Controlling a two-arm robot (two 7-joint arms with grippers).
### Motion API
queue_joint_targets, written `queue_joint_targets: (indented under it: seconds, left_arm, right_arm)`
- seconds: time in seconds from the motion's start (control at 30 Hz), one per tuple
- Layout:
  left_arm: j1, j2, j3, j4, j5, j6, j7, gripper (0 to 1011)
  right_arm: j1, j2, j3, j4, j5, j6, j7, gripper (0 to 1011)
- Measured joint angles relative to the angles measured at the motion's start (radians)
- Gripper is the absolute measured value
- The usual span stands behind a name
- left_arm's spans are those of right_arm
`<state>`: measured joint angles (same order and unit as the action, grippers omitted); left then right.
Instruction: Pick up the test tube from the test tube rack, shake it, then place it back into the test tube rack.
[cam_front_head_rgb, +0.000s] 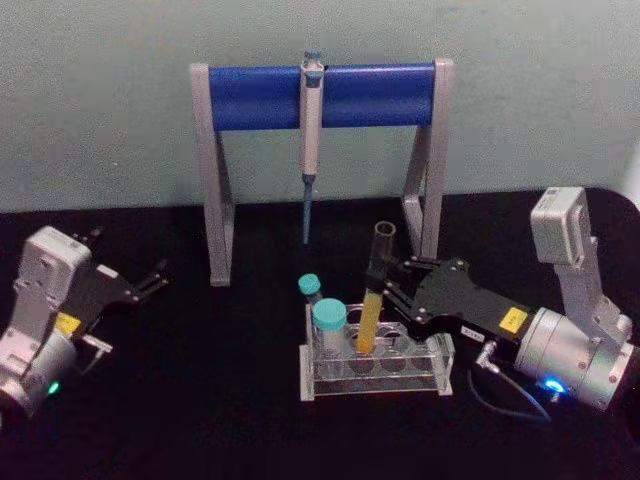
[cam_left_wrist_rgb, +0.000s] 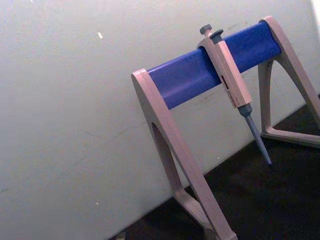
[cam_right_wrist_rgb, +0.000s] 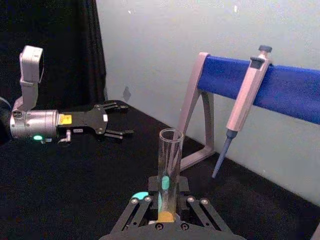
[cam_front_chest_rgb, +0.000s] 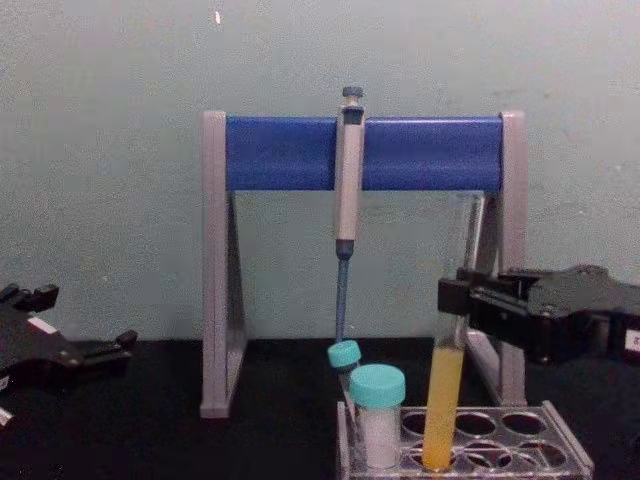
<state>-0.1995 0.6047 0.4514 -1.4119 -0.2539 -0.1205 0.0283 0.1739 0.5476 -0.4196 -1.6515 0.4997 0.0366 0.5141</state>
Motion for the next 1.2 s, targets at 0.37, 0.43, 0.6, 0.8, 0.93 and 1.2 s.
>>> queue_joint_targets:
  seconds: [0.37, 0.43, 0.6, 0.8, 0.93, 1.2]
  left_arm:
    - [0.000, 0.000, 0.000, 0.000, 0.000, 0.000, 0.000, 1001]
    - [0.000, 0.000, 0.000, 0.000, 0.000, 0.000, 0.000, 1001]
    - [0.000, 0.000, 0.000, 0.000, 0.000, 0.000, 0.000, 1001]
    - [0.000, 0.000, 0.000, 0.000, 0.000, 0.000, 0.000, 1001]
    - [0.000, 0.000, 0.000, 0.000, 0.000, 0.000, 0.000, 1001]
    - [0.000, 0.000, 0.000, 0.000, 0.000, 0.000, 0.000, 1001]
  right_arm:
    - [0.021, -0.018, -0.020, 0.045, -0.003, 0.011, 0.005, 228]
    - [0.023, -0.020, -0.022, 0.049, -0.005, 0.012, 0.005, 229]
    - [0.026, -0.023, -0.029, 0.058, -0.011, 0.014, 0.004, 228]
    - [0.027, -0.028, -0.034, 0.066, -0.019, 0.020, -0.002, 228]
    - [0.028, -0.032, -0.037, 0.072, -0.021, 0.021, -0.003, 228]
    - [0.031, -0.042, -0.041, 0.091, -0.024, 0.024, -0.003, 228]
